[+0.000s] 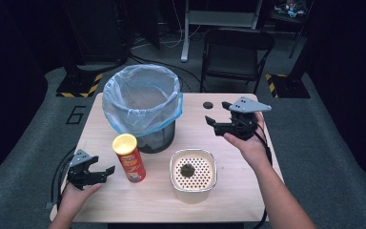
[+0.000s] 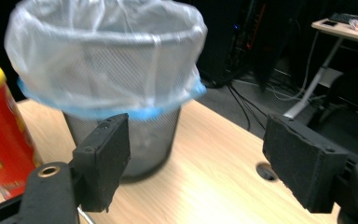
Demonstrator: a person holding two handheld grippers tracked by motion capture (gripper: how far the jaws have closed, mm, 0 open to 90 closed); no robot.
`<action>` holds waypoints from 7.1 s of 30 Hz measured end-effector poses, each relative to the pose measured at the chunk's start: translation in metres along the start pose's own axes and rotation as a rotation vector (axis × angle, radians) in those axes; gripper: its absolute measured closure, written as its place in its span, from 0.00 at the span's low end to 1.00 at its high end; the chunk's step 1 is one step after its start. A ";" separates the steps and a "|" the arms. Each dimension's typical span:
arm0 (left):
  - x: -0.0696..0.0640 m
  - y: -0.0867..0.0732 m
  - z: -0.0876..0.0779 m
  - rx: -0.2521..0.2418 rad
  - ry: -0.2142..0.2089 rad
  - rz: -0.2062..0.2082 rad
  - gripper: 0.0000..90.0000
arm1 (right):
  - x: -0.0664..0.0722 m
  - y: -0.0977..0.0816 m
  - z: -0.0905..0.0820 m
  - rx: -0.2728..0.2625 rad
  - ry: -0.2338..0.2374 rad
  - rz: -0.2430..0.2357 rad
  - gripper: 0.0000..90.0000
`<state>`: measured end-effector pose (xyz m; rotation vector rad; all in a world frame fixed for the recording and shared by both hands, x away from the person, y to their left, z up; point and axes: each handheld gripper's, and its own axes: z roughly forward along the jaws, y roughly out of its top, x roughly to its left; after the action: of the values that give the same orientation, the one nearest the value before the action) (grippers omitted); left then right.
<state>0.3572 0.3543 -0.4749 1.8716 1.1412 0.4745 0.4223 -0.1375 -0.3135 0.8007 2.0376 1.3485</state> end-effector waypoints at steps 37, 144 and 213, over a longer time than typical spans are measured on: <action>-0.046 0.007 0.025 0.019 -0.197 0.097 0.20 | -0.024 -0.110 -0.015 0.117 -0.144 0.145 0.26; -0.080 0.306 -0.069 -0.021 -0.034 0.125 0.27 | -0.039 -0.173 -0.002 0.281 -0.192 0.257 0.27; -0.055 0.258 -0.045 -0.008 -0.013 0.096 0.44 | -0.037 -0.178 0.005 0.319 -0.177 0.238 0.27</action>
<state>0.4335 0.2769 -0.2309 1.9260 1.0426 0.5192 0.4195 -0.2176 -0.4768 1.2904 2.0916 1.0373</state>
